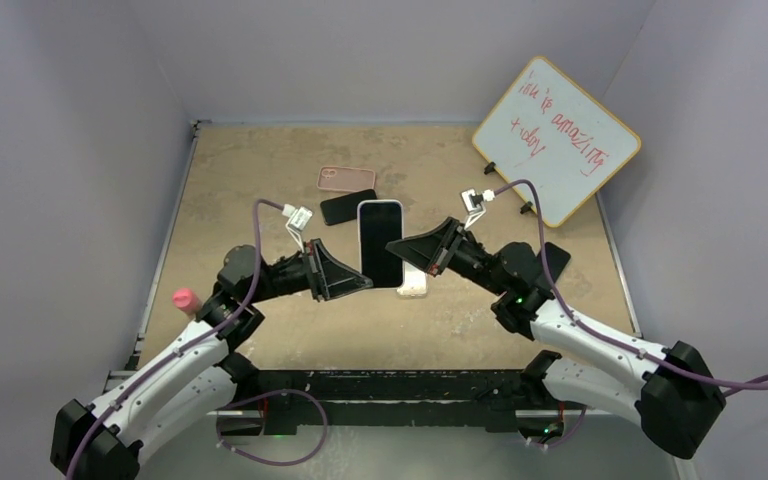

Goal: Put the phone into the phone case

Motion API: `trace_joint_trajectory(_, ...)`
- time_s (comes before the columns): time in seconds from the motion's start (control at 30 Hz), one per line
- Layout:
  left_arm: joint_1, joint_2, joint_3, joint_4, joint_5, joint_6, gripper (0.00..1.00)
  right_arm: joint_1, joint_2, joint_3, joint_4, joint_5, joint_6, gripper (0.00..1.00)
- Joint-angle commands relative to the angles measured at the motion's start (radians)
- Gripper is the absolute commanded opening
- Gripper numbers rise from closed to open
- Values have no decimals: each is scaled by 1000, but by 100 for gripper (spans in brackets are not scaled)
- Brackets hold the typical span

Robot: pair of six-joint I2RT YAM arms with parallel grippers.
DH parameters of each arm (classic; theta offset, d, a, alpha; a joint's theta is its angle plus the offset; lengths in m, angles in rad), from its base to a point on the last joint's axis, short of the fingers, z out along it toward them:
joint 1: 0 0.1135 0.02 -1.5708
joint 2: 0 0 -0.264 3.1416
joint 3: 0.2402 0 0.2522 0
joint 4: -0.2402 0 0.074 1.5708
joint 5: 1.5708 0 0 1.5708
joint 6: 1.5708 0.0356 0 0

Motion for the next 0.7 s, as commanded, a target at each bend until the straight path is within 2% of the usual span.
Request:
trace_joint_trajectory(0.0, 0, 27, 16, 41, 18, 27, 0, 2, -11, 9, 115, 52, 2, 0)
trace_joint_trajectory(0.23, 0, 51, 43, -53, 2, 70, 0, 2, -15, 7, 55, 38, -41, 0)
trace_joint_trajectory(0.27, 0, 44, 52, -72, -8, 79, 5, 3, -18, 9, 36, 32, -51, 0)
trace_joint_trajectory(0.4, 1, 18, 109, -219, -80, 155, 41, 2, -37, -1, -13, 5, -87, 0)
trace_joint_trajectory(0.43, 2, 15, 129, -262, -102, 174, 46, 3, -38, -6, -23, -14, -97, 0)
trace_joint_trajectory(0.67, 2, 45, 200, -283, -123, 199, 61, 2, -23, -36, 22, -191, -124, 0)
